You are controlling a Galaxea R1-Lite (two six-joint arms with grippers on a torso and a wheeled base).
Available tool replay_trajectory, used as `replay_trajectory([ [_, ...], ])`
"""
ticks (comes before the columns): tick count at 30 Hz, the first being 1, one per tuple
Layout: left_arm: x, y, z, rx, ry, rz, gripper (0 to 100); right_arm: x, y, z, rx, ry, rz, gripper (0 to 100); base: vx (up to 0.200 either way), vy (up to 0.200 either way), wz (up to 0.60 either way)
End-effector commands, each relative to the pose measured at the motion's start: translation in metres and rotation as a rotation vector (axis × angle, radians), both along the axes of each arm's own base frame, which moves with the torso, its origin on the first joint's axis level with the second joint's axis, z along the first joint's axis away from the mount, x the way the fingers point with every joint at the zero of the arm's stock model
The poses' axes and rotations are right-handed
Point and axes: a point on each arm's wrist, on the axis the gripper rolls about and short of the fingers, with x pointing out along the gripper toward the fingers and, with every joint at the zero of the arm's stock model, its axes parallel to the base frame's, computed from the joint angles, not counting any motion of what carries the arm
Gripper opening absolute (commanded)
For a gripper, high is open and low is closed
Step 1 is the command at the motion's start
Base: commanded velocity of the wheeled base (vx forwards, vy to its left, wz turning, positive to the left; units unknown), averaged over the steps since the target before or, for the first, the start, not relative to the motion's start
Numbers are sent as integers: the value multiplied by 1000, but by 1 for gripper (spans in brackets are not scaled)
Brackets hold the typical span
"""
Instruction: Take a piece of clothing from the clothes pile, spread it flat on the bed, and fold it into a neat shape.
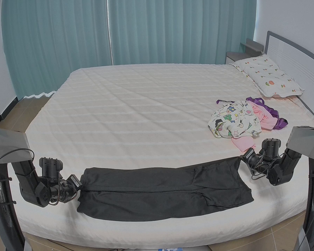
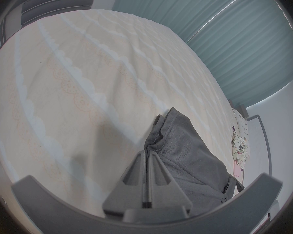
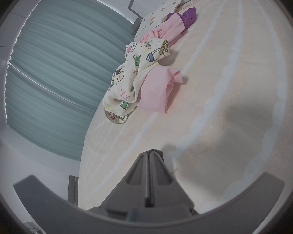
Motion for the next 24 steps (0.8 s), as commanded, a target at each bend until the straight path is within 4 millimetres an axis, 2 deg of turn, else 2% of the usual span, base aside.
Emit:
replay_trajectory([
  [1,0,0,0,0,-1,0,0,0,0,-2,1,4,-1,0,0,0,0],
  [2,0,0,0,0,-1,0,0,-1,0,-2,1,6,1,100,0,0,0],
  [3,0,0,1,-1,-5,-1,0,-1,1,-2,2,7,4,100,0,0,0],
  [4,0,0,1,-1,-5,-1,100,-1,1,-2,2,7,4,100,0,0,0],
  [11,-2,-2,4,-9,-10,-9,100,-12,4,8,4,-6,17,100,0,0,0],
  [17,-3,-2,41,-33,-126,-50,100,-46,5,33,-4,-8,24,100,0,0,0],
  [22,6,-4,44,71,-129,-176,100,-67,9,45,-12,4,39,100,0,0,0],
  [24,10,-4,42,151,-81,-263,100,-86,9,49,-6,33,40,100,0,0,0],
])
